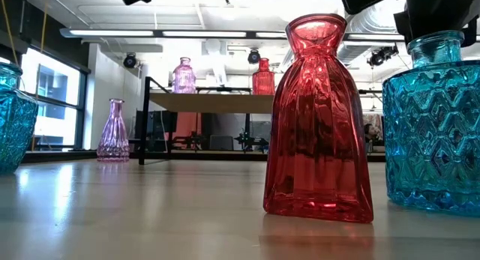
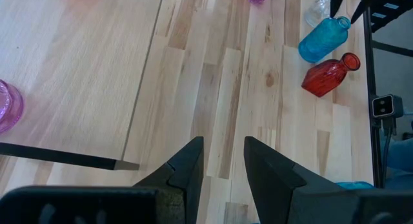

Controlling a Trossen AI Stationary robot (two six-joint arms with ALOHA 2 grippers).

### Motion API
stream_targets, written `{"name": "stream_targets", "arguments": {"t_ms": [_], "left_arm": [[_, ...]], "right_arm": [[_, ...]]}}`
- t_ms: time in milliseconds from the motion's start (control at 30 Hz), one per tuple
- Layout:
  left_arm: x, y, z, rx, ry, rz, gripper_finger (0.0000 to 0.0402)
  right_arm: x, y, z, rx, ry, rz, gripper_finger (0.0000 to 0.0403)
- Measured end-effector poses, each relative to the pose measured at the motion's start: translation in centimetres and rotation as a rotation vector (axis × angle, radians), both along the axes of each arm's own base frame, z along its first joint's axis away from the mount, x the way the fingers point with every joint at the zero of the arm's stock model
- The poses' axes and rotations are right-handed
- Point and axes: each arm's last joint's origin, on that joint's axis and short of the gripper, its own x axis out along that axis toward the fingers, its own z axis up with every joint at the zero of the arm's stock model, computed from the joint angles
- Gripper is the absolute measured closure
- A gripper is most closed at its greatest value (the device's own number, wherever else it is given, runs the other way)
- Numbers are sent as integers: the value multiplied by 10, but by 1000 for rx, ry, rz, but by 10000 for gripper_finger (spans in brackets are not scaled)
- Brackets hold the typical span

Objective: Sort vases onto shelf
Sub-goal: Put the bottom right blue vase on the shelf

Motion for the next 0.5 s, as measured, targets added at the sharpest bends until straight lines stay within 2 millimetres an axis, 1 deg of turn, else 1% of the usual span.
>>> {"name": "stream_targets", "arguments": {"t_ms": [233,333,500], "left_arm": [[0,0,0,0,0,0,298],[0,0,0,0,0,0,298],[0,0,0,0,0,0,298]], "right_arm": [[0,3,1,16,-11,-7,246],[1,4,-2,17,7,-2,230],[4,6,-12,23,46,12,192]]}}
